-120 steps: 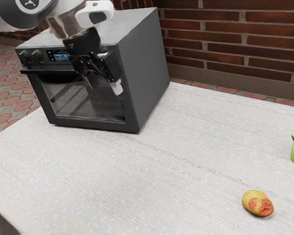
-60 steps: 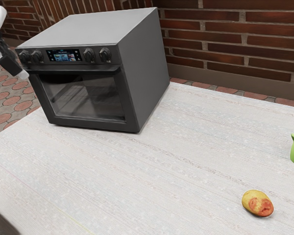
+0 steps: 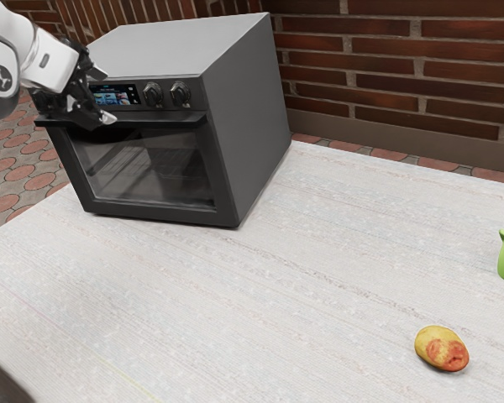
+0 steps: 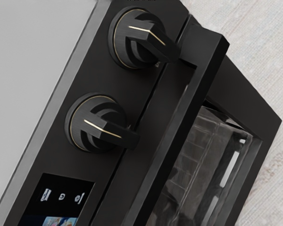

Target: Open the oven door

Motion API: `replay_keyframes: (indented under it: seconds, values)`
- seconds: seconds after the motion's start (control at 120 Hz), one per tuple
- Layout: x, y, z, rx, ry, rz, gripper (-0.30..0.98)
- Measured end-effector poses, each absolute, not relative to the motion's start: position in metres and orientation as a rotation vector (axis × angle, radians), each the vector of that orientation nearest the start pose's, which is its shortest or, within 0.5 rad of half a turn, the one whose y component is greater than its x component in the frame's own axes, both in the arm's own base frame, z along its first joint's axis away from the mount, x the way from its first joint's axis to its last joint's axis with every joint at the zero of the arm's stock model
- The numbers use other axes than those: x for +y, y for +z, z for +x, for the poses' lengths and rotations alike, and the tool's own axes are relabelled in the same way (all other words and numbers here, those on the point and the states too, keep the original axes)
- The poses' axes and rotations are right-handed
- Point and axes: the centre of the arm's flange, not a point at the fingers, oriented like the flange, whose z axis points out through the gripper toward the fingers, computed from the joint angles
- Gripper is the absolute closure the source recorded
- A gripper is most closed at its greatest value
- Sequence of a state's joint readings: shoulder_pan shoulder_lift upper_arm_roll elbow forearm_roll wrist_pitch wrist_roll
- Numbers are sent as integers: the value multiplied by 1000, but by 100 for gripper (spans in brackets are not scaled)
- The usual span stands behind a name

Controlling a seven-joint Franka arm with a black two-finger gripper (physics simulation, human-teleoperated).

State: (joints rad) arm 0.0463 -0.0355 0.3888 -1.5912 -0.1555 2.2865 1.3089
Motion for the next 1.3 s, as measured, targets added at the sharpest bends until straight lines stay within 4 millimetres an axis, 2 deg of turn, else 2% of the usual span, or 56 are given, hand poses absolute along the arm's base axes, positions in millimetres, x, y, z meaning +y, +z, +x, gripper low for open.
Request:
replay_keyframes:
  seconds: [0.35, 0.517, 0.933, 1.058, 1.133, 1.183, 1.3]
  values:
    - [238, 689, 567, 1259, -713, -2185, 0]
    - [229, 673, 565, 1348, -696, -2149, 0]
    - [221, 665, 573, 1447, -701, -2070, 0]
    - [228, 665, 571, 1449, -689, -2060, 0]
    - [237, 703, 565, 1406, -713, -2003, 0]
    - [245, 715, 559, 1386, -714, -1993, 0]
    - [274, 700, 550, 1358, -667, -2041, 0]
